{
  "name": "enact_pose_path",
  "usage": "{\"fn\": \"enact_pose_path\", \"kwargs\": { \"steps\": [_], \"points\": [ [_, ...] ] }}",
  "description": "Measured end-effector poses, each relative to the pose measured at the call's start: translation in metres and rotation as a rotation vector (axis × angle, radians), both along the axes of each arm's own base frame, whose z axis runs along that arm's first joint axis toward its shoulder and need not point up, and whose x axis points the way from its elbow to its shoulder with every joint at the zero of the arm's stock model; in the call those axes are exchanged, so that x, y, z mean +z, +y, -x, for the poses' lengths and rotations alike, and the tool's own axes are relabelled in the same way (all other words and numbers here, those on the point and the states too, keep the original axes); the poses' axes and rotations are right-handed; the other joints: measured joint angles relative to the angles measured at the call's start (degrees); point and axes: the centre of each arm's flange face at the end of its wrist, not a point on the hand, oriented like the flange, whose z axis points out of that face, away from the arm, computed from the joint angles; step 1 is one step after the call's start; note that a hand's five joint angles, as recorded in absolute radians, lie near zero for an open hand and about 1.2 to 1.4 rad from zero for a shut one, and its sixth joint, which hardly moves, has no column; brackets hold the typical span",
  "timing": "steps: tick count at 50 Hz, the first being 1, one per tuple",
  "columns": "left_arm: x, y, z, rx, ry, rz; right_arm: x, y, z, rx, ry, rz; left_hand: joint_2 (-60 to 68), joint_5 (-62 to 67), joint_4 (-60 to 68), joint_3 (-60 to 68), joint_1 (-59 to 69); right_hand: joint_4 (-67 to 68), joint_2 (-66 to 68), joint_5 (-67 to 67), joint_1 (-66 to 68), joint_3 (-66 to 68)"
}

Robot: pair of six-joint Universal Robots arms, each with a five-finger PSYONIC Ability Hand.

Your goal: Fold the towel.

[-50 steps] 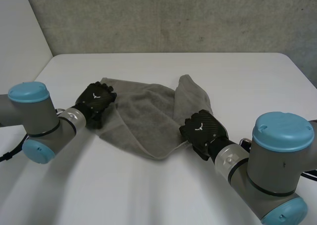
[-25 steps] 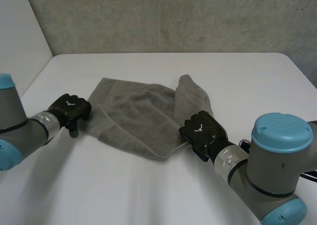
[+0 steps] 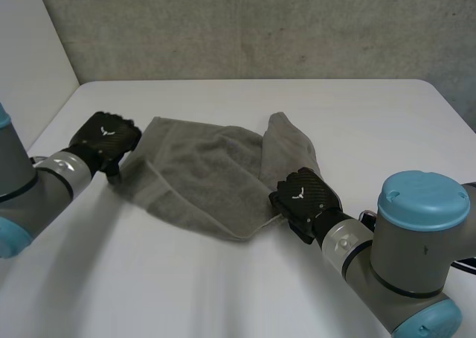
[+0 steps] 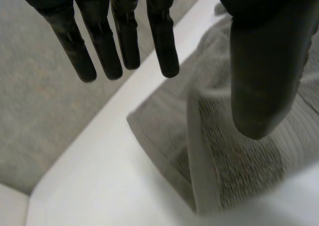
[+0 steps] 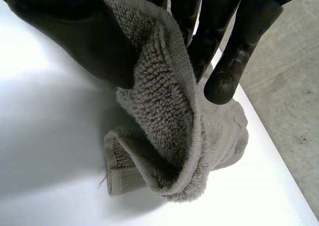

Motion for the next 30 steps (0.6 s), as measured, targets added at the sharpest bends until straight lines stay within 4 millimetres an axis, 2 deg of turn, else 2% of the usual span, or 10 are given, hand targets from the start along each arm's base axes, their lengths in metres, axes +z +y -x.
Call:
{"fn": "enact_pose_path", "kwargs": {
  "steps": [9, 15, 22, 30],
  "points": [
    [0.005, 0.006, 0.020, -0.053, 0.015, 0.084, -0.001, 0.000, 0.000, 0.000, 0.002, -0.002, -11.4, -11.5, -11.1, -11.5, -10.3, -0.1, 0.0, 0.0, 0.0, 0.0],
    [-0.010, 0.002, 0.026, -0.072, 0.004, 0.072, -0.003, 0.000, 0.000, 0.001, 0.004, -0.006, -13.1, -12.4, -12.6, -13.2, -11.5, -0.1, 0.0, 0.0, 0.0, 0.0],
    [-0.038, -0.020, 0.031, -0.076, -0.010, 0.040, -0.006, 0.000, 0.000, 0.004, 0.016, -0.007, -13.2, -12.4, -12.8, -13.2, -11.5, -0.1, 0.0, 0.0, 0.0, 0.0],
    [-0.045, -0.043, 0.036, -0.074, -0.006, 0.046, -0.008, 0.001, 0.001, 0.012, 0.038, 0.000, -13.2, -12.4, -12.8, -13.2, -11.5, -0.1, 0.0, 0.0, 0.0, 0.0]
  ]
}}
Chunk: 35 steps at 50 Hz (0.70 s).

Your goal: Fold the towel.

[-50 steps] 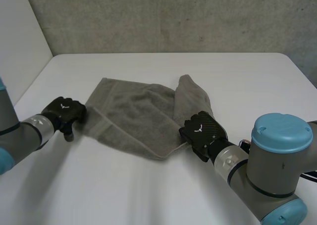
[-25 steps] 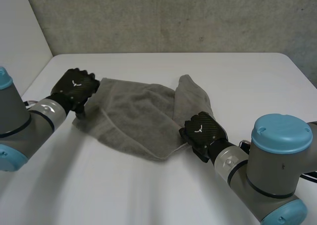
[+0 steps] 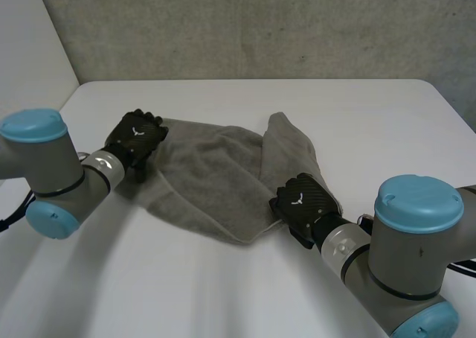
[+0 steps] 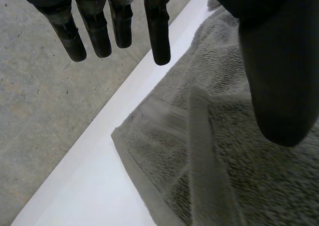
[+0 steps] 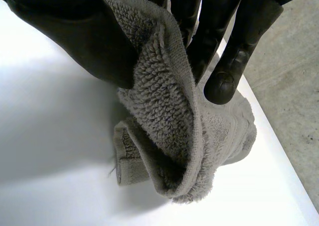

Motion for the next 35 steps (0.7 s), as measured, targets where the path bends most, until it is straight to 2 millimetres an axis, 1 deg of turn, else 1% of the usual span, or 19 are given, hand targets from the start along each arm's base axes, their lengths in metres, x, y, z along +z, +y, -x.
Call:
{"fn": "enact_pose_path", "kwargs": {
  "steps": [3, 7, 13, 19, 20, 24, 26, 35],
  "points": [
    [0.001, -0.005, 0.001, -0.001, -0.001, -0.010, -0.001, 0.000, 0.000, 0.002, 0.004, 0.002, 0.0, 0.0, 0.0, 0.0, 0.0, 0.0, 0.0, 0.0, 0.0, 0.0],
    [0.000, -0.006, 0.001, -0.001, -0.013, -0.055, -0.001, 0.000, 0.000, 0.003, 0.006, 0.004, 0.0, 0.0, 0.0, 0.0, 0.0, 0.0, 0.0, 0.0, 0.0, 0.0],
    [-0.006, 0.000, 0.000, -0.013, -0.068, -0.141, -0.001, 0.000, 0.000, 0.003, 0.005, 0.006, 0.0, 0.0, 0.0, 0.0, 0.0, 0.0, 0.0, 0.0, 0.0, 0.0],
    [-0.010, 0.006, -0.002, -0.038, -0.158, -0.168, -0.001, -0.001, -0.001, 0.003, 0.003, 0.010, 0.7, 1.5, 0.2, 0.4, 0.2, 0.0, 0.0, -0.1, 0.0, -0.1],
    [-0.010, 0.007, -0.003, -0.043, -0.174, -0.168, -0.001, -0.001, -0.001, 0.003, 0.003, 0.010, 2.5, 4.0, 1.8, 2.1, 1.6, 0.0, 0.0, -0.1, 0.0, -0.1],
    [-0.009, 0.009, -0.004, -0.048, -0.205, -0.163, -0.001, -0.001, -0.001, 0.003, 0.002, 0.012, 15.0, 16.4, 14.3, 14.6, 14.7, 0.0, -0.1, -0.2, -0.2, -0.2],
    [-0.007, 0.010, -0.005, -0.049, -0.210, -0.160, -0.001, -0.001, -0.001, 0.002, 0.002, 0.012, 18.6, 19.6, 17.8, 18.0, 17.9, 0.0, -0.1, -0.2, -0.2, -0.2],
    [0.001, 0.011, -0.010, -0.005, -0.227, -0.158, -0.001, -0.001, 0.000, 0.000, 0.002, 0.013, 20.2, 21.3, 19.3, 19.6, 19.0, 0.0, -0.1, -0.2, -0.2, -0.2]
  ]
}}
